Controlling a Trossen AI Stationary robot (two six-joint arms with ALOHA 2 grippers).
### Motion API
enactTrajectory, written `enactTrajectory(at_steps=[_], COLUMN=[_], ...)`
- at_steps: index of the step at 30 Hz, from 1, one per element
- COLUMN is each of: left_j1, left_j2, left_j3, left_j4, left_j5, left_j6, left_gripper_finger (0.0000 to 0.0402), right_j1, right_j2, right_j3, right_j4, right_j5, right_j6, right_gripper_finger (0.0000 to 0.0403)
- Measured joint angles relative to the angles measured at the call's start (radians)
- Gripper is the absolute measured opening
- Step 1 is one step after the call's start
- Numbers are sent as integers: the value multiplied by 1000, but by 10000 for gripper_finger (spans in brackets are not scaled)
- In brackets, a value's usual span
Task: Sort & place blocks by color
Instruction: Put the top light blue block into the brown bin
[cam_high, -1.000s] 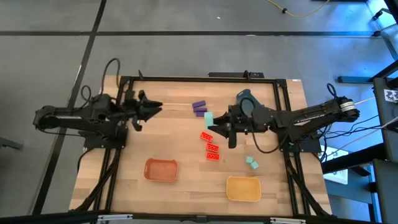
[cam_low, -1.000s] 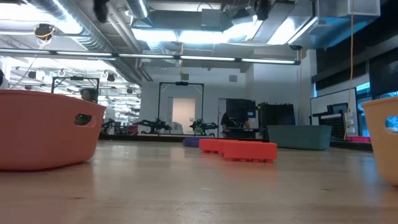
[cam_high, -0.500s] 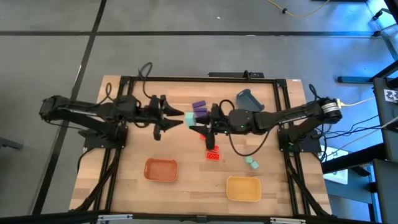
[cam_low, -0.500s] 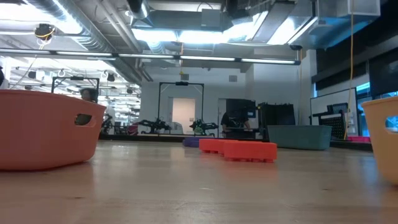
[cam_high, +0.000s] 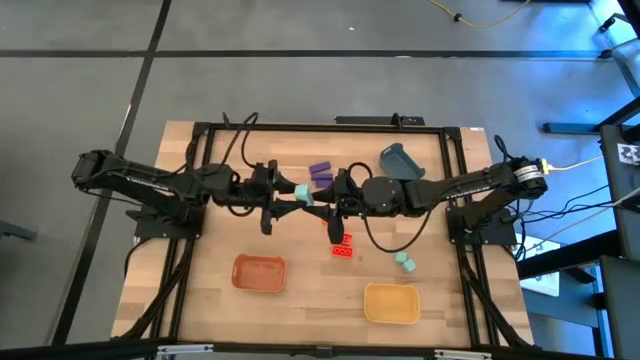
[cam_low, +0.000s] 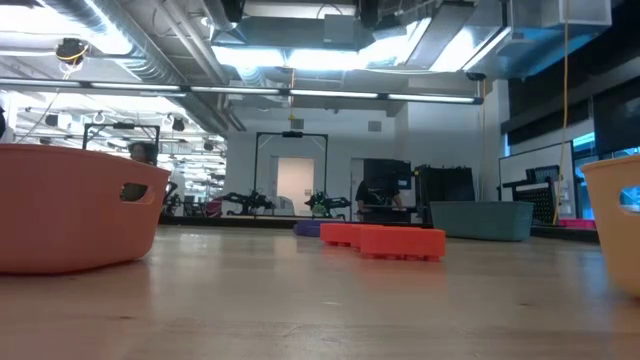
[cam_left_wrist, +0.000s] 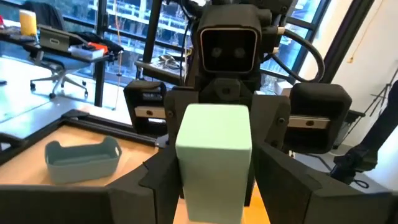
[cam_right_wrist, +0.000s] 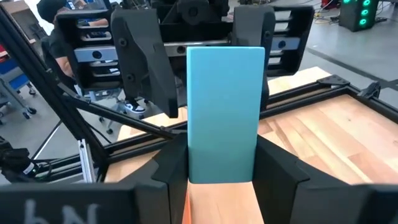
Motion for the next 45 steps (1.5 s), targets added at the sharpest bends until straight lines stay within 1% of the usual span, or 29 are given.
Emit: enactTrajectory(at_steps=[5,11,13,15,20,25,29,32,35,37,39,42,45], left_j1=[-2,-2,-2,-2,-1,16,33,32,8,-14,-41,-80,-116], left_j2=[1,1,1,1,-20,-96,-192,-272,-349,-389,-422,-452,-456], left_j3=[0,0,0,0,0,0,0,0,0,0,0,0,0], left_j4=[4,3,4,4,-22,-111,-256,-375,-494,-572,-623,-670,-675], left_j5=[-6,7,7,6,2,-15,-24,-31,-43,-78,-119,-169,-201], left_j6=[4,-3,-4,-3,6,28,32,53,68,53,35,9,4], left_gripper_finger=[173,126,126,126,126,126,126,126,126,126,126,126,126], right_j1=[0,0,0,0,-2,-11,-33,-36,-35,-23,-1,44,86], right_j2=[0,0,0,0,-8,-81,-155,-210,-261,-292,-321,-360,-399], right_j3=[0,0,0,0,0,0,-1,-1,-1,-1,-1,-1,-1], right_j4=[-2,-4,-4,-4,-29,-186,-337,-489,-638,-703,-762,-813,-850], right_j5=[-3,-22,-24,-29,-74,-46,-39,-40,-40,-8,53,164,266], right_j6=[-5,-9,-8,0,25,26,49,82,117,148,158,168,187], right_gripper_finger=[139,139,143,160,218,269,306,324,329,330,330,331,331])
